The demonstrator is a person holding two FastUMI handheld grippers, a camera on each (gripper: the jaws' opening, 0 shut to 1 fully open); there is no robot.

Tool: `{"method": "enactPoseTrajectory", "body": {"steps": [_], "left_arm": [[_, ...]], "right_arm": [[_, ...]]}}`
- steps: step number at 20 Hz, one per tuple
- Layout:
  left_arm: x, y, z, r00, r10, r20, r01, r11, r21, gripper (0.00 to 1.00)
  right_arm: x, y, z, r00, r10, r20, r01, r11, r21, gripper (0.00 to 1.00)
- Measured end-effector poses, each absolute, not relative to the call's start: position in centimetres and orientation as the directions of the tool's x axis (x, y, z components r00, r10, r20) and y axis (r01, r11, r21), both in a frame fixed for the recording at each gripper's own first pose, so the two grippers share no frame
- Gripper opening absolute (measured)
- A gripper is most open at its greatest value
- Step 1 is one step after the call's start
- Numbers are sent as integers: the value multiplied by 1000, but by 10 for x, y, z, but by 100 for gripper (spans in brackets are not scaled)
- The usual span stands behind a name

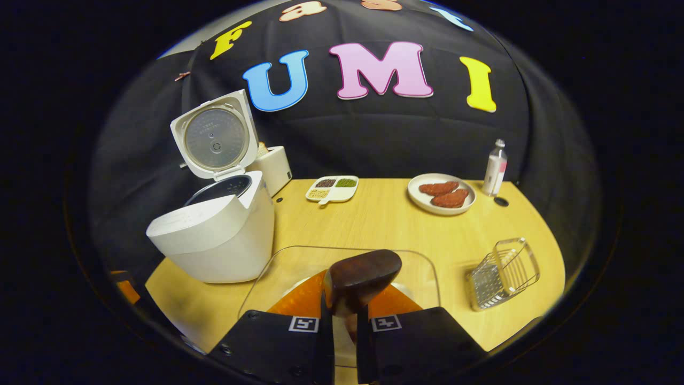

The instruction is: Close the left gripper, press the button to open the rice cooker; take a wooden spoon from the chopstick holder with the right hand, scoop a spoonful of rice and pour it into the rice cooker, then put the wooden spoon back into the chopstick holder.

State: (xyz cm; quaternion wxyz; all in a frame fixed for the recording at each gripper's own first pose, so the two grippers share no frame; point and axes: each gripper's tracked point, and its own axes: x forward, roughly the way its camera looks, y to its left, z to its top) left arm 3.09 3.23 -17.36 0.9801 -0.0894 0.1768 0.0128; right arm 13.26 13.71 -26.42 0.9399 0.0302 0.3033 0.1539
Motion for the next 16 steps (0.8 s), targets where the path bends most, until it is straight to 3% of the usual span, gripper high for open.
{"method": "enactPoseTrajectory", "body": {"steps": [9,16], "left_arm": [[27,47,-169,942,22,-336,-83,982,-169,96],[20,50,-172,938,29,-345,-99,978,-186,96]], "right_arm": [[121,149,-270,709,316,-631,-80,925,373,21],[125,155,-259,673,370,-640,82,823,562,20]]}}
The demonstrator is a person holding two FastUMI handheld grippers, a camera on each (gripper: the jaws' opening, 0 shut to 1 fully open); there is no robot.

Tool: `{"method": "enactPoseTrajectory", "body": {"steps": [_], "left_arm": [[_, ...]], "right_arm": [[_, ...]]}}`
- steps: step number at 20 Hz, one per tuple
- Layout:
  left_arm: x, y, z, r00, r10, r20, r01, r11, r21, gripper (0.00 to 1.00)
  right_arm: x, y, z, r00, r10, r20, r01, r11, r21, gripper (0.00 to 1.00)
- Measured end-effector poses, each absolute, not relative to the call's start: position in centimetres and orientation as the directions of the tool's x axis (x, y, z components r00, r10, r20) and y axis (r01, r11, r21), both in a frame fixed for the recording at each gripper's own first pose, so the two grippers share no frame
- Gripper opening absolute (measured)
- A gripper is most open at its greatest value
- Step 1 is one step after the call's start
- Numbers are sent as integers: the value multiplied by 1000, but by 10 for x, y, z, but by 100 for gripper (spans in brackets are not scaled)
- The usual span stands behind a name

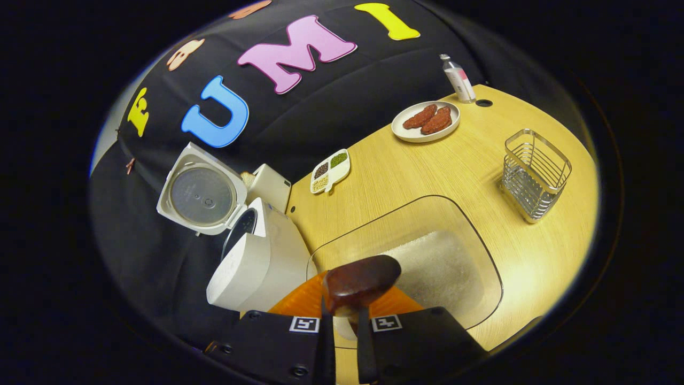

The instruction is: Close the left gripper, press the button to open the rice cooker; take a wooden spoon from the chopstick holder with the right hand, scoop a spoonful of rice and pour it into the rice cooker, then put the wooden spoon back into the chopstick holder.

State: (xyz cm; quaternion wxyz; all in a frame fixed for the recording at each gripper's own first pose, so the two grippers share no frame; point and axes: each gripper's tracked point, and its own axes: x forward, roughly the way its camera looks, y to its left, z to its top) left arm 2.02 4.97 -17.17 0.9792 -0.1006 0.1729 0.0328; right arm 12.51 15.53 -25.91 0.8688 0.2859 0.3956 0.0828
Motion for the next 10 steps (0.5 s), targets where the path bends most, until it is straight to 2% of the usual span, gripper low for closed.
{"method": "enactPoseTrajectory", "body": {"steps": [5,10], "left_arm": [[23,51,-164,944,32,-328,-92,981,-169,96],[23,49,-160,948,29,-316,-85,983,-164,96]], "right_arm": [[127,143,-260,650,357,-671,218,758,614,21],[136,127,-244,683,341,-646,288,687,667,21]]}}
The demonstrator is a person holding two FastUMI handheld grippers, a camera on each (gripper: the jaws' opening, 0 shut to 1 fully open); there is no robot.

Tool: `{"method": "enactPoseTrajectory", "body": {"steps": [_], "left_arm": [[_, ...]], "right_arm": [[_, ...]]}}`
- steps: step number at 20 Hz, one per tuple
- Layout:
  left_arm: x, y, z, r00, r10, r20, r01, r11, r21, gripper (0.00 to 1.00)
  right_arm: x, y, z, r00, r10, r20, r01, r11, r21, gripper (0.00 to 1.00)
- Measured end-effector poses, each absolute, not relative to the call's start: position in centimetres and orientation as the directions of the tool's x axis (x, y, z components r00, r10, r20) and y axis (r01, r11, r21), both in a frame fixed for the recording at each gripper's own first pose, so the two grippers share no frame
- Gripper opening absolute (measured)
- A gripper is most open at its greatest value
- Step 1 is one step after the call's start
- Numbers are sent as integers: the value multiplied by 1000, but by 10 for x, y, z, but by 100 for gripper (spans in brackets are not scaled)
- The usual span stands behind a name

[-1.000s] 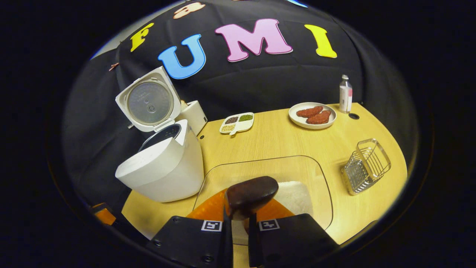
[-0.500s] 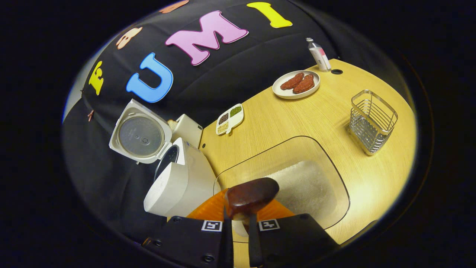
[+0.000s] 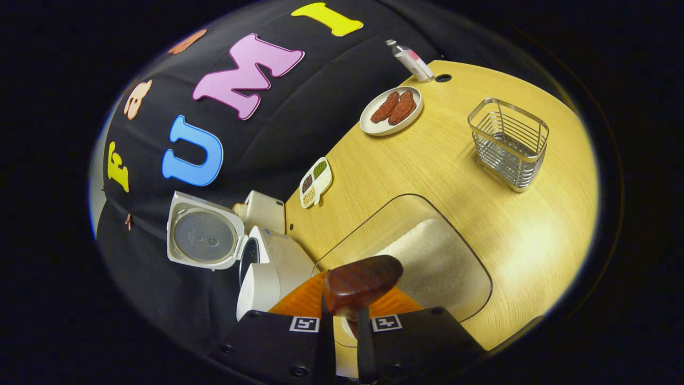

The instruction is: Close the left gripper, press the button to open the rice cooker; take a wooden spoon from the chopstick holder with the right hand, scoop a spoonful of rice and pour it into the rice cooker, then put the wooden spoon back into the chopstick holder.

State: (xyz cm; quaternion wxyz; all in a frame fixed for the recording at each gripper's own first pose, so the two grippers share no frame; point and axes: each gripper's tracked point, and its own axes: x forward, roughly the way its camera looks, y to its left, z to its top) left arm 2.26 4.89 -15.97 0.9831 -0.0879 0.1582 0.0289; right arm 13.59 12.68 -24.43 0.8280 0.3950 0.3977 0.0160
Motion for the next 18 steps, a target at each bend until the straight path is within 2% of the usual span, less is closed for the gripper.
{"method": "enactPoseTrajectory", "body": {"steps": [7,18], "left_arm": [[17,45,-156,950,31,-310,-82,985,-154,96],[4,50,-154,950,67,-305,-119,981,-154,96]], "right_arm": [[159,105,-206,737,321,-595,363,555,749,21],[182,130,-145,782,394,-482,336,385,860,21]]}}
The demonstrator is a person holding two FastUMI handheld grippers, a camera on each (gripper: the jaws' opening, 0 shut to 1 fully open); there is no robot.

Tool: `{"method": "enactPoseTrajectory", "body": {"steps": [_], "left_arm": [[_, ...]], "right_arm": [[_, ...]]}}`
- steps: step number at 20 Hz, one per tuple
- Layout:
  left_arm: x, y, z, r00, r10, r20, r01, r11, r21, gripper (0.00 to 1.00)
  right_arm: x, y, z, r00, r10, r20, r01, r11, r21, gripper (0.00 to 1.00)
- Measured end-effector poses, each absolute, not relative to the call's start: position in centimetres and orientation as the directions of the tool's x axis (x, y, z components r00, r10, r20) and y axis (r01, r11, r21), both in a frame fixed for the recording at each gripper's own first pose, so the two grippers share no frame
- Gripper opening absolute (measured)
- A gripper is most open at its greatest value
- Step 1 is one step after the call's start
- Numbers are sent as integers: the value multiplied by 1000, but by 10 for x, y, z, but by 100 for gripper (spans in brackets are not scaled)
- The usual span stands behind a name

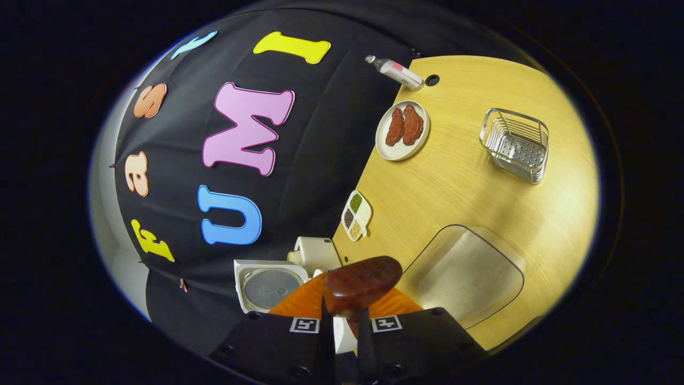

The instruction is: Close the left gripper, press the button to open the rice cooker; take a wooden spoon from the chopstick holder with the right hand, scoop a spoonful of rice and pour it into the rice cooker, then put the wooden spoon back into the chopstick holder.

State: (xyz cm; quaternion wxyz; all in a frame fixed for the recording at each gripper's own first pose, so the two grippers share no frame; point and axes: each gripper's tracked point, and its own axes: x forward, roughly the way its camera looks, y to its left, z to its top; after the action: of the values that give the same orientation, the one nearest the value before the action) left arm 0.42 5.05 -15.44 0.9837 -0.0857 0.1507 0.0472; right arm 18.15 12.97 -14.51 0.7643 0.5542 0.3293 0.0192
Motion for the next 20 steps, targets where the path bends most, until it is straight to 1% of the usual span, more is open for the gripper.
{"method": "enactPoseTrajectory", "body": {"steps": [10,14,17,20], "left_arm": [[-9,61,-157,947,105,-303,-165,970,-180,96],[-15,69,-162,944,116,-309,-178,967,-183,96],[-18,84,-160,939,142,-313,-207,960,-186,96],[-23,97,-154,940,161,-302,-223,958,-183,96]], "right_arm": [[201,209,-108,761,500,-414,284,317,905,20],[211,257,-98,749,536,-390,243,325,914,21],[216,295,-93,731,571,-375,207,339,918,21],[226,327,-99,719,581,-381,183,371,911,20]]}}
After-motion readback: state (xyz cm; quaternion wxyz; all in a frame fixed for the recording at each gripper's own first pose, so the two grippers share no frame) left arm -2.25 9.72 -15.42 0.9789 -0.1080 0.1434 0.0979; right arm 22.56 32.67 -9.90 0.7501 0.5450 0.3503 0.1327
